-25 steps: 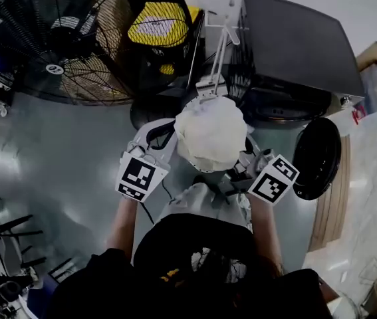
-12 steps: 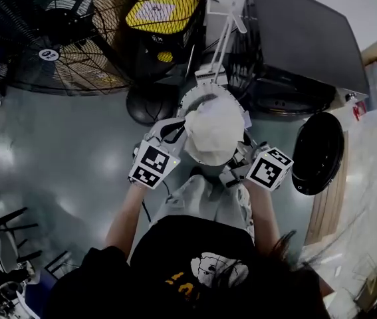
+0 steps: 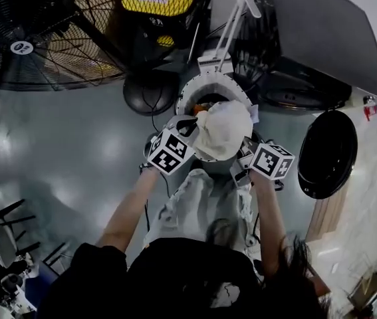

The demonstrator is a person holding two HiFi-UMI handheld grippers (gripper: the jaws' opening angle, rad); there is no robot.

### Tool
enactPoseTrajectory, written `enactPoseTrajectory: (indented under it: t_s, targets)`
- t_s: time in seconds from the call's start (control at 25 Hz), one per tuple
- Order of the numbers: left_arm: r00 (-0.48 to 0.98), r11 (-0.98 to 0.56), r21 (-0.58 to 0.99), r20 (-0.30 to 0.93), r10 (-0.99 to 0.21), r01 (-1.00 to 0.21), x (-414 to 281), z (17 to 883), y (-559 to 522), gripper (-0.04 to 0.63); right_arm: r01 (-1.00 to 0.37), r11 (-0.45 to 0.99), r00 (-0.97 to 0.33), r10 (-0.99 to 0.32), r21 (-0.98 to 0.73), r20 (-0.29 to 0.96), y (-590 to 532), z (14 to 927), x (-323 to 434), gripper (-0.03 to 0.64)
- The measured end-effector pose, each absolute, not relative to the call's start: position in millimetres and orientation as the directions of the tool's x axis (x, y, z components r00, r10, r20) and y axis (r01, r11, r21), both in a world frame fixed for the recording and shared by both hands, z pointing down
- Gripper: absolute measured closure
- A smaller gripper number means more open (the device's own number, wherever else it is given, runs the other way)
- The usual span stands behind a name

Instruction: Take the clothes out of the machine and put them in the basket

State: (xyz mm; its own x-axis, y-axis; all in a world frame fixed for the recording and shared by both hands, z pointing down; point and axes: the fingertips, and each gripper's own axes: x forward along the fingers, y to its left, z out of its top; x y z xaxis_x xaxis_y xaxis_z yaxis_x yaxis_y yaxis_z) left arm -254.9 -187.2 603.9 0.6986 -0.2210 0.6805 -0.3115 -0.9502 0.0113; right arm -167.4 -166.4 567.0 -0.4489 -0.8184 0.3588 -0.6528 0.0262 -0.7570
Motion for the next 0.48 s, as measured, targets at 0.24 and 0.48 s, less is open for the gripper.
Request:
enactPoseTrajectory:
  t_s: [0.24, 0.48]
  targets:
    - [0.628, -0.955, 0.092, 0.770, -0.112, -0.283, -247.7, 683.5, -180.5, 0.489, -0.663, -0.087, -0.401, -0.798, -0.744, 0.451, -174.2, 642.9, -142.9, 0.558]
    - [0.551, -0.950, 0.175, 0.835, 0.004, -0.259, -262.1, 739.7, -152.6, 0.387, -0.693, -0.197, -0.340, -0.758, -0.693, 0.556, -179.9, 712.2, -120.8, 0.558]
